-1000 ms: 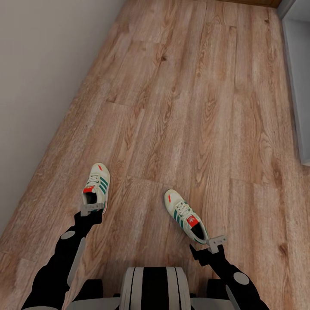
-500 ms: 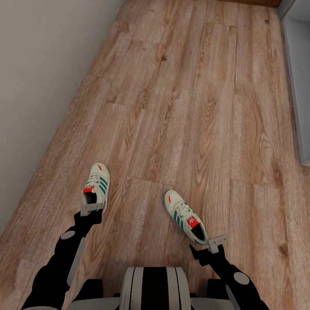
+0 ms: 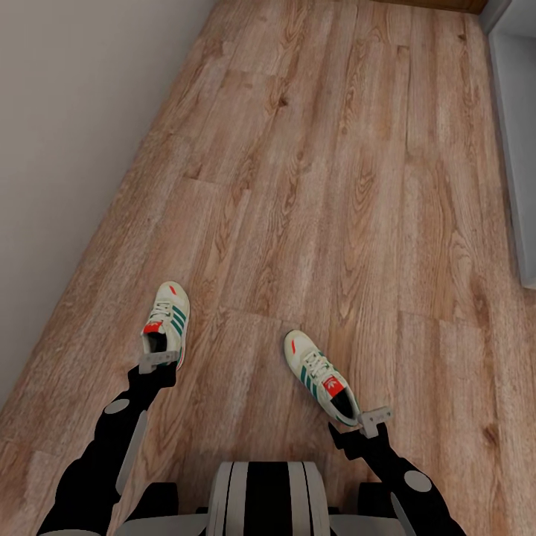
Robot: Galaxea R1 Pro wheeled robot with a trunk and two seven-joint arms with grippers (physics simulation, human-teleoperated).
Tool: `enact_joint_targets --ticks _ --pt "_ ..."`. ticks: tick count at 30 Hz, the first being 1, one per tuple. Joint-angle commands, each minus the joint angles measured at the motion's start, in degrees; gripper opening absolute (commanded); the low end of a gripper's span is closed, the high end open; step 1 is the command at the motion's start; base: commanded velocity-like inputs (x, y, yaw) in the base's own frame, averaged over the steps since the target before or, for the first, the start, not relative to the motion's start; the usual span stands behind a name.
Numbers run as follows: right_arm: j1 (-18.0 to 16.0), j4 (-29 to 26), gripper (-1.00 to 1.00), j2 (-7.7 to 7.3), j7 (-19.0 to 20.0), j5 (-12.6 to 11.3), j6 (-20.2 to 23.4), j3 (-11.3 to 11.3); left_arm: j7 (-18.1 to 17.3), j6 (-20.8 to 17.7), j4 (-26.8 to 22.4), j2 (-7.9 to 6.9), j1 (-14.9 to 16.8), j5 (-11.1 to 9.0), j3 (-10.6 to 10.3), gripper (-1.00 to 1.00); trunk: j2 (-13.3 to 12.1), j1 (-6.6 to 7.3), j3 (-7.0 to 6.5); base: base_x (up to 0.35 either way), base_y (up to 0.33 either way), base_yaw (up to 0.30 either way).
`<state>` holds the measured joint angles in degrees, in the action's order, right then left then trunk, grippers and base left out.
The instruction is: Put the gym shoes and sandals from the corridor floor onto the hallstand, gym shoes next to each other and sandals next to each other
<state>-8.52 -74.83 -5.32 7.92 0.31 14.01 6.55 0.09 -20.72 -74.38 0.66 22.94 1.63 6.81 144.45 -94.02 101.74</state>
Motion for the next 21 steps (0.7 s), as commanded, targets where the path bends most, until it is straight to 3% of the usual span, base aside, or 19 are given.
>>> enact_joint_targets --ticks 1,21 --pt "-0.01 -0.10 1.00 -0.04 0.12 0.04 0.31 0.04 -0.06 -0.28 3.20 0.04 0.00 0.31 0.11 -1.00 0.01 0.00 0.03 0.007 0.000 0.000" --pt "-0.01 -0.08 1.00 -0.04 0.10 0.04 0.31 0.12 -0.08 -0.28 3.21 0.04 0.00 0.31 0.13 -1.00 0.01 0.00 0.03 0.035 0.009 0.000"
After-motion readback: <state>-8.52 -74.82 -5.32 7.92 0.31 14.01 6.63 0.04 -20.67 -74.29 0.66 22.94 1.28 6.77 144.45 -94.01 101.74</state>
